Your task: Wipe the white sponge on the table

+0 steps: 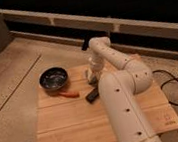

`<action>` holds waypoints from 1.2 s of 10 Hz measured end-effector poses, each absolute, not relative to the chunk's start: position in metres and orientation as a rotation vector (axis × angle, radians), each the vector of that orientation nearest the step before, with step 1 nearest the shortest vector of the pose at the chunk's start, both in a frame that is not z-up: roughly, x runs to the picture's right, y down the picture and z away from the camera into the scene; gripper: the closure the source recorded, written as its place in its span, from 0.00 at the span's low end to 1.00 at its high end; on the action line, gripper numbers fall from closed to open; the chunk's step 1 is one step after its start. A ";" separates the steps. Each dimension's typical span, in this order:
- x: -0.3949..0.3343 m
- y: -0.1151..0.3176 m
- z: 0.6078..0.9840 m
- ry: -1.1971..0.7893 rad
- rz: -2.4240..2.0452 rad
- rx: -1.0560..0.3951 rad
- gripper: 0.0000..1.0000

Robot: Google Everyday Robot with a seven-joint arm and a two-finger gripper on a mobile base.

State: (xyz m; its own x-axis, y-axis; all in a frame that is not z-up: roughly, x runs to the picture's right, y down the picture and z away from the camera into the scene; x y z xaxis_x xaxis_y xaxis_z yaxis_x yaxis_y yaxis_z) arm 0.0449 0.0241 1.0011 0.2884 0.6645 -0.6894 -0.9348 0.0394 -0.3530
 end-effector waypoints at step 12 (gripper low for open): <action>-0.076 -0.006 1.024 0.101 1.221 -0.922 1.00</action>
State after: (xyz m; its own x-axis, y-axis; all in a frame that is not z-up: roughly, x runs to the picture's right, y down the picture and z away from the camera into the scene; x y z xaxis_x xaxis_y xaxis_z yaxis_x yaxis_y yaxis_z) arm -0.0759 -0.0061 1.0241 0.3853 0.7579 -0.5265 -0.8339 0.0416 -0.5504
